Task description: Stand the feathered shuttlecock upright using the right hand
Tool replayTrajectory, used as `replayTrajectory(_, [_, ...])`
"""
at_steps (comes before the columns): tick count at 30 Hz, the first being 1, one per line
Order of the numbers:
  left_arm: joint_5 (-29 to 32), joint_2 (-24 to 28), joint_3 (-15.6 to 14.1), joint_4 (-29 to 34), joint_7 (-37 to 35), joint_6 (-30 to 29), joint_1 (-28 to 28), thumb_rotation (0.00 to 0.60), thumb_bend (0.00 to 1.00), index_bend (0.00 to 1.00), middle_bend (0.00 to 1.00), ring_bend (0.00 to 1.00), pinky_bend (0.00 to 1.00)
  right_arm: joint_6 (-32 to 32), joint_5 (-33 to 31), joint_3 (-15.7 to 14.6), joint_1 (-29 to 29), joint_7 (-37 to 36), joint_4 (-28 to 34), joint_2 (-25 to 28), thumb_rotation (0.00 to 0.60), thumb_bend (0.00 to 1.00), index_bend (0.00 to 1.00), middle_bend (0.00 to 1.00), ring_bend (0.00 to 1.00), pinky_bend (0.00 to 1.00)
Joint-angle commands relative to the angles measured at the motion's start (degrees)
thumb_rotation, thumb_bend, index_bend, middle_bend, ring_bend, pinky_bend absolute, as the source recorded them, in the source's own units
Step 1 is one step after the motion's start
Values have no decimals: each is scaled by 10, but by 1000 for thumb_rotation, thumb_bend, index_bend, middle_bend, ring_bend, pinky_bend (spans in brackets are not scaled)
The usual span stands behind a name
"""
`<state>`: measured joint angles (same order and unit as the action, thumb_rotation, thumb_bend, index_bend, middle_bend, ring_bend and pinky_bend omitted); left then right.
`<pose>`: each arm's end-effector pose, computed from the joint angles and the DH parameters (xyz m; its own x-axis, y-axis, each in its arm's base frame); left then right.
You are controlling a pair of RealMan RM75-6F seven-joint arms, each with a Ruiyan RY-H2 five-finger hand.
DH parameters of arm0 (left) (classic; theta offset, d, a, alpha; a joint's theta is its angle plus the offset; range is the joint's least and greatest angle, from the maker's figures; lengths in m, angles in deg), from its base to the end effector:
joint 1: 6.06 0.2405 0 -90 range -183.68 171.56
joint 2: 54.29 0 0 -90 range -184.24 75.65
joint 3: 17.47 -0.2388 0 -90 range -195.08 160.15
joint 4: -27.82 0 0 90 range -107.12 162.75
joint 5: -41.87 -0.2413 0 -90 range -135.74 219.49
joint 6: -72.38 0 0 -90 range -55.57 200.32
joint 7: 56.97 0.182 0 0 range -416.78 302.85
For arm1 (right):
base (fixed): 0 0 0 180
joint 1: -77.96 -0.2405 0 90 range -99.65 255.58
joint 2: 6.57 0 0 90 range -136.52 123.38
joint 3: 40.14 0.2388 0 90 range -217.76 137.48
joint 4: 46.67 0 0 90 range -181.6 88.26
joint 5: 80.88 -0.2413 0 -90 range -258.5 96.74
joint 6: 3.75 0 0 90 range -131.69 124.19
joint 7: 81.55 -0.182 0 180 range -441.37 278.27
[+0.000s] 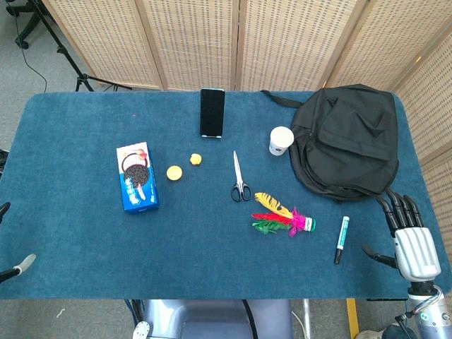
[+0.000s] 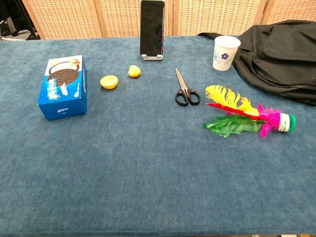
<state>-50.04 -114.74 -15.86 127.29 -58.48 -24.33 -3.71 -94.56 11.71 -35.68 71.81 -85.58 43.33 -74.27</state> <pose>-0.2825 0.1752 0.1540 0.3163 -0.1303 0.9397 0.9476 -0.0029 -0.3194 -0.2752 -0.2306 0.1209 0.3002 0.1213 0.9461 -0.9362 -0.1526 0.3166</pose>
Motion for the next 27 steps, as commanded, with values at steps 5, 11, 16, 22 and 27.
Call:
replayTrajectory(5, [2,2,0,3,1,3,0,600,0,0,0,0,0,19,-8,-1,-7,1,-10,-5,600,0,65,0,0,0])
replayTrajectory(11, [11,6,5,2,-7,9,-3,600,0,0,0,0,0,85,-7,-10,-40,-23,-10,-20,600,63,157,0,0,0])
replayTrajectory(16, [24,9,10,4,-15,18,-7,600,0,0,0,0,0,155,-16,-4,-85,-12,11,-31,600,218,313,0,0,0])
replayTrajectory(22, [39,13,15,5,-20,30,-11,600,0,0,0,0,0,212,-42,13,-125,35,43,-52,600,312,359,0,0,0])
replayTrajectory(27, [49,15,17,4,-21,41,-16,600,0,0,0,0,0,237,-72,35,-158,115,74,-104,600,314,359,0,0,0])
